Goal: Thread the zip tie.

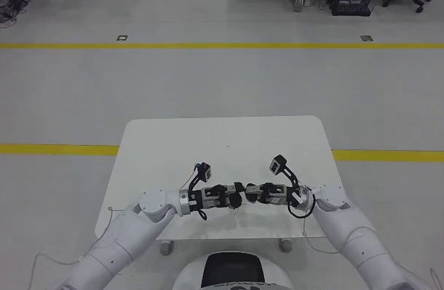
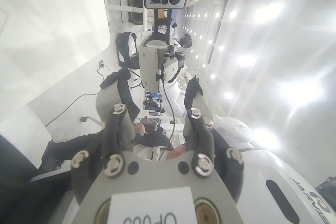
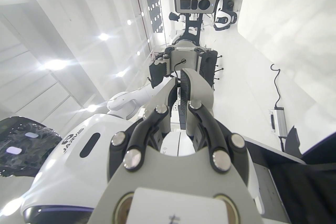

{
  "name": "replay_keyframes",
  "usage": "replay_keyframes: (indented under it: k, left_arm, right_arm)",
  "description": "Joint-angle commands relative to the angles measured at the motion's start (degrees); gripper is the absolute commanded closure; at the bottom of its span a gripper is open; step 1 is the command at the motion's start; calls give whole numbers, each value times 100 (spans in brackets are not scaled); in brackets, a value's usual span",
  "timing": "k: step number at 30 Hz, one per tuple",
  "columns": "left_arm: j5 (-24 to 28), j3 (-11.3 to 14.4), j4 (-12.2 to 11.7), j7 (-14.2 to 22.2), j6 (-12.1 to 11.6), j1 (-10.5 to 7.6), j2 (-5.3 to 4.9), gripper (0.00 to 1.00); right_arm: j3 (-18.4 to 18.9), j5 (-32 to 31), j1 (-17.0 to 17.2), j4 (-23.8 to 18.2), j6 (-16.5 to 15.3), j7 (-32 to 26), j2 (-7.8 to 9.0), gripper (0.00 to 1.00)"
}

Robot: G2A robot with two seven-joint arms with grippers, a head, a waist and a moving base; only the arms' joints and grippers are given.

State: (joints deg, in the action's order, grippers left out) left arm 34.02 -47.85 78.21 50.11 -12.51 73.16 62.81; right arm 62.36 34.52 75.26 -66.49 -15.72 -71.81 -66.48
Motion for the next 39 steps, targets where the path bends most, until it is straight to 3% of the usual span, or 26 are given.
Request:
replay_keyframes:
  k: [1,26,39]
  left_arm:
    - [-8,3,1,-3,0,-2,-1,61]
    - [-84,57,-13,-46,21,-26,-9,83]
    - [-130,97,-10,-75,59,-53,-8,87]
  right_arm:
    - [0,-19,-2,8,10,12,4,100]
    - [-86,-274,-57,27,200,181,41,100]
    - [-128,-267,-88,44,211,111,52,100]
